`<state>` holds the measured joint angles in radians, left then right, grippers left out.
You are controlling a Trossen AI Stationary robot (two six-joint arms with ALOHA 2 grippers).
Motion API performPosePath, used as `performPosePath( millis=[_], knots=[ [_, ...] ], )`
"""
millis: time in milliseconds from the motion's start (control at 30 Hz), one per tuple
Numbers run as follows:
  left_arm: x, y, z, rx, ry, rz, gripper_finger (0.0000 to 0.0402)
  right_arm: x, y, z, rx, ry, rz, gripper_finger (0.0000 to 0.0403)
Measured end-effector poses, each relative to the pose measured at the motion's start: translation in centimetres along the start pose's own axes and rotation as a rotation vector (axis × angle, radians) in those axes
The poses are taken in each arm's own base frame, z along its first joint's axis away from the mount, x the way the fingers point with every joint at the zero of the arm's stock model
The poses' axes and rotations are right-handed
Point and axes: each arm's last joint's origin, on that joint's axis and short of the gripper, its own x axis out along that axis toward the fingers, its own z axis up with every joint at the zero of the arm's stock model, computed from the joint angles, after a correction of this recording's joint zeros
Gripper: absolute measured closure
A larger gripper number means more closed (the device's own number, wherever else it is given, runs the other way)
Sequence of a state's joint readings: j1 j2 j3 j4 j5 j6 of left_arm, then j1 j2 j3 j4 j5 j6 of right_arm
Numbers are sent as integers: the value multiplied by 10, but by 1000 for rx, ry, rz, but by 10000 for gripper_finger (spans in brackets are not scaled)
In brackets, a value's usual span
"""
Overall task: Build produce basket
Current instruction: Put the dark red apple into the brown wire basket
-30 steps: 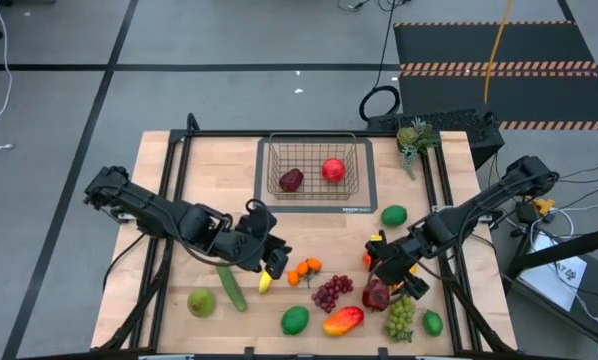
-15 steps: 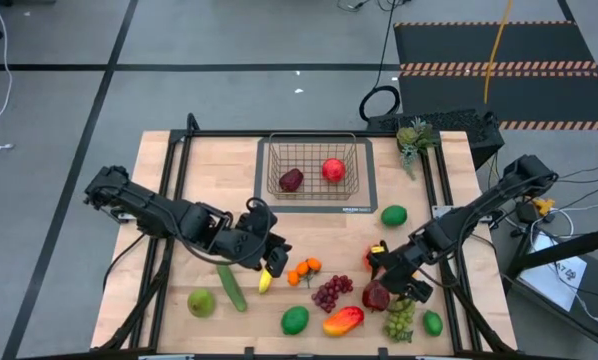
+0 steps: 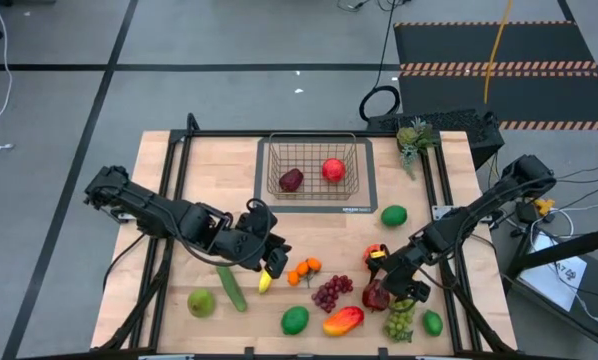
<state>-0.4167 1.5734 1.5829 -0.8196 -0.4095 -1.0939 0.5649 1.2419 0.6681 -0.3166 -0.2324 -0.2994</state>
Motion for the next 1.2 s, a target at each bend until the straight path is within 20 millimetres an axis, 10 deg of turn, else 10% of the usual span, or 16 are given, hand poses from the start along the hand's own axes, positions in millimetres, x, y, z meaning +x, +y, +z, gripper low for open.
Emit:
performPosePath(
  millis=[1200],
  knots=[
    [5,6,12,11,-22,23,268,36,-2,-29,96,-86,-100,12]
  ],
)
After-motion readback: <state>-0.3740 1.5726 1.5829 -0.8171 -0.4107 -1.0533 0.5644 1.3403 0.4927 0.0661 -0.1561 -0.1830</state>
